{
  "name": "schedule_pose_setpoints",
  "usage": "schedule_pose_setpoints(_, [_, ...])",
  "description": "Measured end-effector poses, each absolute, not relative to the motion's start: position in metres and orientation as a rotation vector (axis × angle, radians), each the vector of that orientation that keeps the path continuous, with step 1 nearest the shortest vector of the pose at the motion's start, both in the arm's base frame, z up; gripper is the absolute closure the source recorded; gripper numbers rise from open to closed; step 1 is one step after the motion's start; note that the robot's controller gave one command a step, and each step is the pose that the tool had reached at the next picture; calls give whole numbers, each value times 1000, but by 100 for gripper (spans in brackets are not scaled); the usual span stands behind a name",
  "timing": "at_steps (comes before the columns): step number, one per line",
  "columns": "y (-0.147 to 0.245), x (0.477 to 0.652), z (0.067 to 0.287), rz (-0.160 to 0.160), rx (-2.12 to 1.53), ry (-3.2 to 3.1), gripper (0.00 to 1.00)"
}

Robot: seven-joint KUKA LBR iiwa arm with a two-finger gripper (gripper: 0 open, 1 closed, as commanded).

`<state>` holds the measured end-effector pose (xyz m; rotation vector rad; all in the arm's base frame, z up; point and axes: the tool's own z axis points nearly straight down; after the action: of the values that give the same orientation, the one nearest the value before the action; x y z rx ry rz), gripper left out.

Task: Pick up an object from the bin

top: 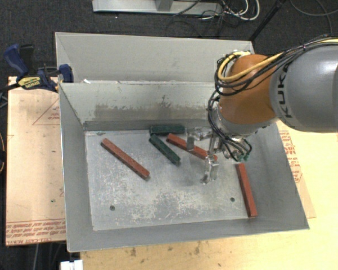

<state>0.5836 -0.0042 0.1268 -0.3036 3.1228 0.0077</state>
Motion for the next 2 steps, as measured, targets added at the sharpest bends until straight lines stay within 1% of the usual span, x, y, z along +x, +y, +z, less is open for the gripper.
schedule_pose_setpoints(1, [-6,609,107,0,-665,3065,0])
schedule_pose_setpoints(2, [-27,638,74,4,63,3134,100])
